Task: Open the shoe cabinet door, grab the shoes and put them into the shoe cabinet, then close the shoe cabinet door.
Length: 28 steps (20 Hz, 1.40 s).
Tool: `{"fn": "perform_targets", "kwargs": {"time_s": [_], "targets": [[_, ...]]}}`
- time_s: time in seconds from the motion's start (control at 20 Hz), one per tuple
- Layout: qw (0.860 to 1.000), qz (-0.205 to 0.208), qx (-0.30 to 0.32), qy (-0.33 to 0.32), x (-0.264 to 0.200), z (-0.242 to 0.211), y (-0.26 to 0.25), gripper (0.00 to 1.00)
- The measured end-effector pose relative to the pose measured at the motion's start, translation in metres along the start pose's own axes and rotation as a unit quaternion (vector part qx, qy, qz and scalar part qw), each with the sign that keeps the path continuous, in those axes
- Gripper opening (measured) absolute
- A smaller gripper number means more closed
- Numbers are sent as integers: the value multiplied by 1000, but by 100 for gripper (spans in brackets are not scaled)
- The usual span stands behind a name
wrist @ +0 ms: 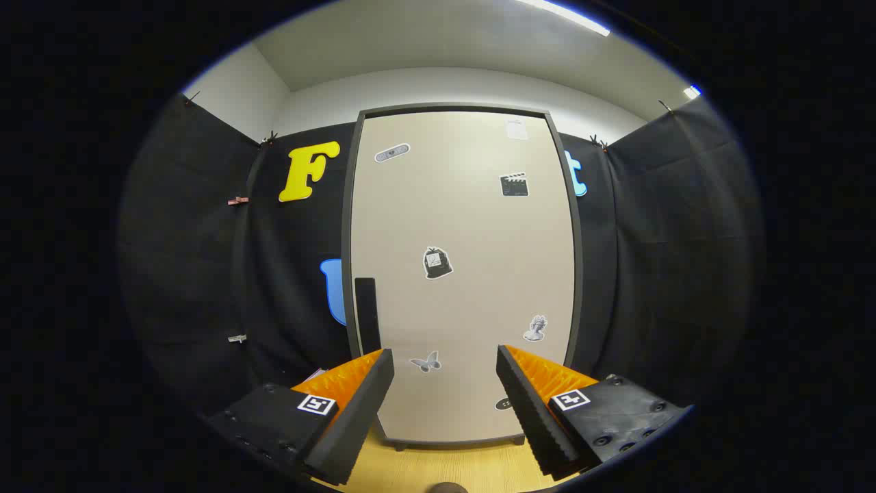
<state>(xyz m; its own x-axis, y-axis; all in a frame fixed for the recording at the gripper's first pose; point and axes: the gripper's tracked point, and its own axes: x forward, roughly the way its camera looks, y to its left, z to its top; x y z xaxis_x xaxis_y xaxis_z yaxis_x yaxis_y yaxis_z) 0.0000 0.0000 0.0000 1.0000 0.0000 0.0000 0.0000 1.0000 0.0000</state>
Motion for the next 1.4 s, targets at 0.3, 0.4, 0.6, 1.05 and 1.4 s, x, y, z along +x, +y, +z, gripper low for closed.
{"fn": "perform_targets", "kwargs": {"time_s": [0.3, 0.4, 0.6, 1.05, 1.4], "targets": [[1000, 6, 1, 2, -2, -2, 3, 98], [1000, 6, 1, 3, -1, -2, 4, 98], [1000, 4, 1, -1, 0, 0, 5, 98], [1000, 24, 10, 15, 25, -15, 41, 98], [998, 51, 24, 27, 69, -23, 94, 98]]}}
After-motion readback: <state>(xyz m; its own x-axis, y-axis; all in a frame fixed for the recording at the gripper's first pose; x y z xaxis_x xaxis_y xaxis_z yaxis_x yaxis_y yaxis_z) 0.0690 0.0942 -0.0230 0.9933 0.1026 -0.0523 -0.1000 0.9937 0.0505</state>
